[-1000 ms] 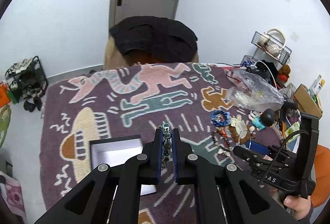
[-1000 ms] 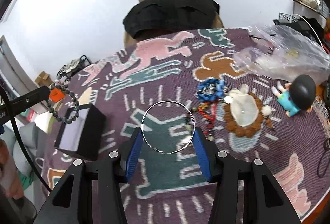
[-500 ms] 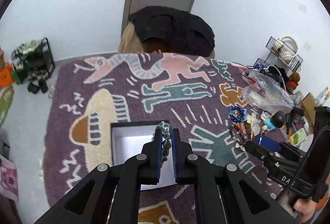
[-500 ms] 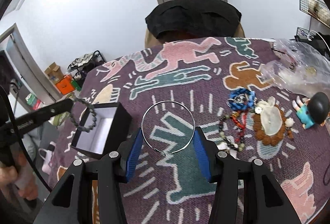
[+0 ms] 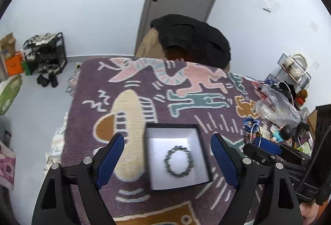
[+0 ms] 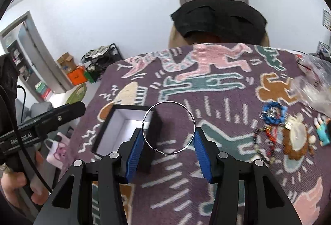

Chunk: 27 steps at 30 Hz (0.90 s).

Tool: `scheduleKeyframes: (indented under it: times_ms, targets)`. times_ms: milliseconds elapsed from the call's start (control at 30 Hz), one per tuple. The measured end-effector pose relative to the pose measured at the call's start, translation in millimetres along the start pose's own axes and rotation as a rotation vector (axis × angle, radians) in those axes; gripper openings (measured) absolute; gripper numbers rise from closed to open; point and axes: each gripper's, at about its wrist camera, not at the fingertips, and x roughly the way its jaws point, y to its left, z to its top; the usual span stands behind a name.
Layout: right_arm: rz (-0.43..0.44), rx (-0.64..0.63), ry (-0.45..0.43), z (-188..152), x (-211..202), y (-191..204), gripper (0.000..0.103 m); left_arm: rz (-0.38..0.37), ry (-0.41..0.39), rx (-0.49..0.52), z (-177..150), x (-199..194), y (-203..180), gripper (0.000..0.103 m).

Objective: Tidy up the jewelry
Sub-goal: 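Lower the silver hoop into the black box and open the right tool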

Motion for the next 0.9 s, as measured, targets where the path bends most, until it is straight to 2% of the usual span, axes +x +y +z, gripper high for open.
scheduleKeyframes:
  times_ms: [367, 467, 533, 633, 900]
  targets:
    - [0.082, -0.042, 0.068, 9, 42, 42, 0.051, 0.043, -0.013, -0.054, -8, -12, 42, 0.086]
    - [0.104, -0.046, 0.082, 10, 50, 46, 0.055, 0.05, -0.014, -0.061, -9, -13, 48, 0.086]
    - [0.118, -0.036, 0.101, 9, 54, 45, 0.071, 0.044, -0.011, -0.066, -10, -14, 49, 0.086]
    - [0.124, -0.029, 0.08, 7, 48, 40, 0.076, 0.033, -0.014, -0.066, -9, -15, 47, 0.086]
    - [0.067, 0.027, 0.051, -3, 23, 2, 0.077, -0.005, -0.014, -0.036, -6, -10, 23, 0.088]
